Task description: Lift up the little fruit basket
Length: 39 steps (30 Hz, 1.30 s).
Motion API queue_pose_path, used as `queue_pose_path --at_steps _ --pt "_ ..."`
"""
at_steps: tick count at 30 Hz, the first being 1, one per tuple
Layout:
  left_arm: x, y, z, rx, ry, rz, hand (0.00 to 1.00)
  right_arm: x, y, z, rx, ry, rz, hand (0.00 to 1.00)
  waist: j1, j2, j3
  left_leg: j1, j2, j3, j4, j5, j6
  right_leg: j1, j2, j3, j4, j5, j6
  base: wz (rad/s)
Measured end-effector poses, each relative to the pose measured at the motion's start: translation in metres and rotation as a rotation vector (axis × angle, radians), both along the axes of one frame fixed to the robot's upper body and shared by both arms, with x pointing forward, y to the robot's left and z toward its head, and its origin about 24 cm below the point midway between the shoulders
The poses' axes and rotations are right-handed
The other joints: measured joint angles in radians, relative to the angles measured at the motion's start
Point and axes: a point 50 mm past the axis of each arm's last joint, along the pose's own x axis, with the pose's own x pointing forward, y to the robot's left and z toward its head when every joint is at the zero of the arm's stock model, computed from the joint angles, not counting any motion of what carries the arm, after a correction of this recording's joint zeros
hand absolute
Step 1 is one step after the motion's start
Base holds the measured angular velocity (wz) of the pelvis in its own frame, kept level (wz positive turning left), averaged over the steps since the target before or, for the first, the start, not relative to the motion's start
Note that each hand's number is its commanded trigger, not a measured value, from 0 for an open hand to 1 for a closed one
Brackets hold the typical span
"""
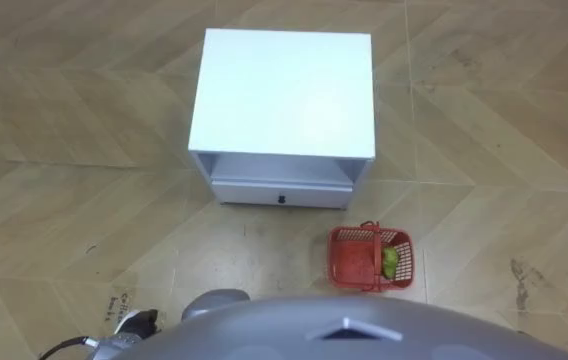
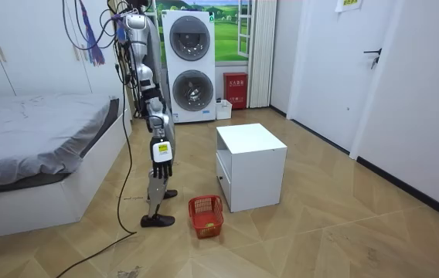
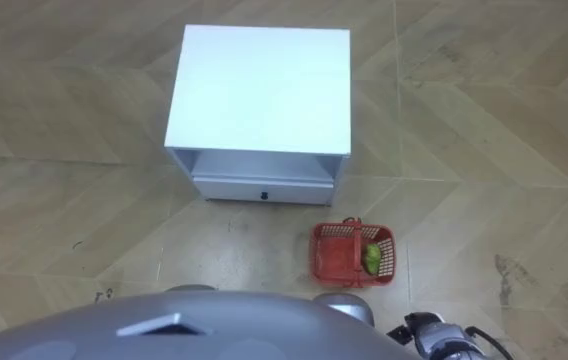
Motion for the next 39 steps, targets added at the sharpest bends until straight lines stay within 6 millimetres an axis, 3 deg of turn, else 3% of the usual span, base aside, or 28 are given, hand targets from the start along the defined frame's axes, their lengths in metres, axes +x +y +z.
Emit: queue_pose_path --at_steps 7,15,21,32,39 --pt "0.003 -0.002 0.0 -0.003 -0.006 -0.01 0.0 0.002 0.0 0.0 -0.007 -0.005 0.024 0.0 0.0 -0.01 -0.0031 -0.008 -0.001 -0.005 0.001 0.002 -0.003 0.004 0.002 -0.005 -0.016 0.0 0.0 0.02" --pt "0.005 0.0 0.0 0.035 -0.023 -0.012 0.0 0.007 -0.001 0.001 -0.035 -0.031 0.019 0.0 -0.003 -0.024 -0.0011 -0.018 -0.004 -0.019 0.011 0.001 -0.004 0.013 0.001 -0.016 -0.033 0.0 0.0 0.06" --pt "0.015 0.001 0.001 0.06 -0.071 -0.021 0.0 0.009 -0.001 0.001 -0.03 -0.062 0.027 0.0 -0.003 -0.016 -0.0001 -0.02 -0.004 -0.029 0.011 0.0 -0.005 0.018 0.004 -0.029 -0.031 0.0 0.0 0.08" --pt "0.014 0.0 0.001 0.083 -0.097 -0.023 0.0 0.004 -0.001 0.001 -0.05 -0.091 0.028 0.0 -0.004 -0.001 -0.0001 0.002 -0.006 -0.03 -0.001 0.0 -0.005 0.036 0.002 -0.028 -0.031 0.0 0.0 0.0" --pt "0.014 -0.006 0.0 0.066 -0.096 -0.021 0.0 0.006 -0.003 0.001 -0.072 -0.106 0.007 0.0 -0.004 0.003 -0.0014 -0.043 -0.008 -0.025 0.028 -0.008 0.004 -0.001 -0.006 -0.034 -0.001 -0.001 0.001 0.0"
